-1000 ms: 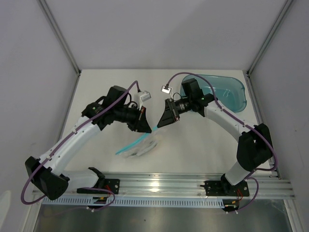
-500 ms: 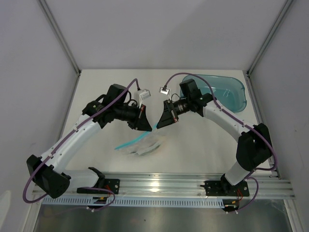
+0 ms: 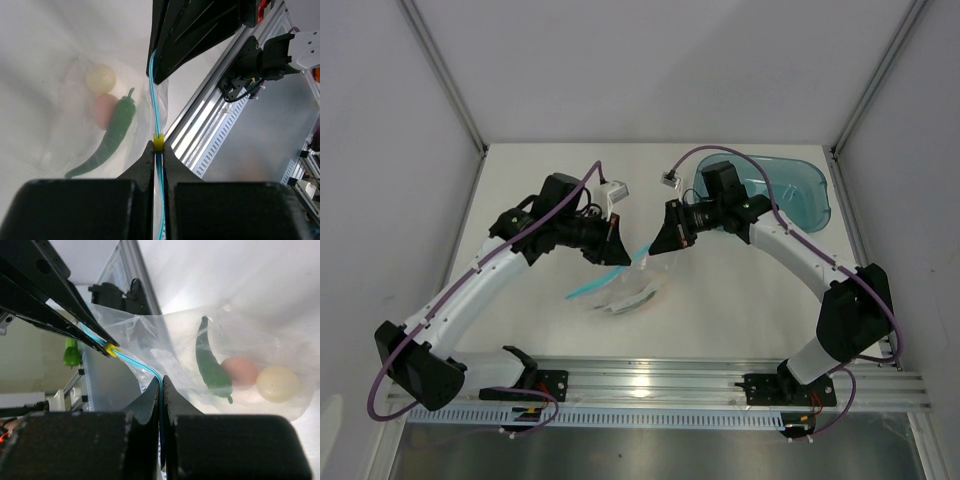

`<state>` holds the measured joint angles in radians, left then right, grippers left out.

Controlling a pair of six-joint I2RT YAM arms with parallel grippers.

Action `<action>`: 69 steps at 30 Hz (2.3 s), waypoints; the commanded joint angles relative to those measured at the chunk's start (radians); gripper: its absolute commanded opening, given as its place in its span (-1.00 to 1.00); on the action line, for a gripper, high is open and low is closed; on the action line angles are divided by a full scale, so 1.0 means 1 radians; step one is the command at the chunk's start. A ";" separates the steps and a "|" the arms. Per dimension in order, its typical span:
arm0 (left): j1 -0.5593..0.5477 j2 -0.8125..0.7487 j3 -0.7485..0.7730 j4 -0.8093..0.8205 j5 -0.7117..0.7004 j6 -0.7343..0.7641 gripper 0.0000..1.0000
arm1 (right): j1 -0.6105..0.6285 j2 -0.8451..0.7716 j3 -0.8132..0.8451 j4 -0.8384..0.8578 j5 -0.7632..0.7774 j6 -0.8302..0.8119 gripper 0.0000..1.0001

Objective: Place the food in the zip-top bag and seal the zipper
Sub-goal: Zip the zipper food storage bag at the center of the board.

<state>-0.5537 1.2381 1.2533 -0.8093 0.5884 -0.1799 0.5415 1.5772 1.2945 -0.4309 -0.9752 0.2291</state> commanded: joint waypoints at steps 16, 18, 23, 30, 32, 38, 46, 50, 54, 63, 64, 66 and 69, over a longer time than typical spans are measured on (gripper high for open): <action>0.008 -0.089 -0.005 -0.076 -0.076 0.008 -0.99 | -0.078 -0.022 -0.004 0.037 0.185 0.003 -1.00; 0.011 -0.107 -0.022 -0.070 -0.082 0.003 -0.99 | -0.084 -0.020 0.000 0.038 0.193 0.010 -1.00; 0.015 -0.134 -0.054 -0.067 -0.091 -0.003 -0.99 | -0.092 -0.008 0.003 0.035 0.216 0.013 -1.00; 0.020 -0.178 -0.098 -0.065 -0.125 -0.010 -0.99 | -0.098 -0.006 0.002 0.040 0.239 0.012 -1.00; 0.023 -0.192 -0.109 -0.065 -0.133 -0.016 -0.99 | -0.101 -0.003 0.003 0.038 0.240 0.013 -1.00; 0.026 -0.218 -0.138 -0.062 -0.137 -0.027 -0.99 | -0.109 -0.003 -0.008 0.040 0.251 0.015 -1.00; 0.034 -0.247 -0.155 -0.068 -0.148 -0.036 -0.99 | -0.123 -0.008 -0.014 0.058 0.273 0.024 -1.00; 0.037 -0.261 -0.161 -0.073 -0.148 -0.041 -0.99 | -0.130 -0.006 -0.015 0.057 0.274 0.021 -1.00; 0.038 -0.273 -0.164 -0.083 -0.154 -0.046 -0.99 | -0.141 -0.003 -0.017 0.054 0.274 0.013 -1.00; 0.040 -0.301 -0.175 -0.102 -0.167 -0.066 -0.99 | -0.152 0.010 -0.015 0.064 0.267 0.019 -1.00; 0.040 -0.302 -0.173 -0.105 -0.165 -0.069 -0.99 | -0.152 0.012 -0.015 0.064 0.265 0.021 -1.00; 0.040 -0.308 -0.175 -0.108 -0.173 -0.069 -0.99 | -0.153 0.012 -0.015 0.066 0.265 0.018 -1.00; 0.040 -0.312 -0.173 -0.117 -0.174 -0.069 -0.99 | -0.153 0.014 -0.015 0.067 0.263 0.019 -1.00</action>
<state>-0.5232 0.9550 1.0847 -0.8680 0.4206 -0.2291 0.4141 1.5826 1.2770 -0.4114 -0.7715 0.2588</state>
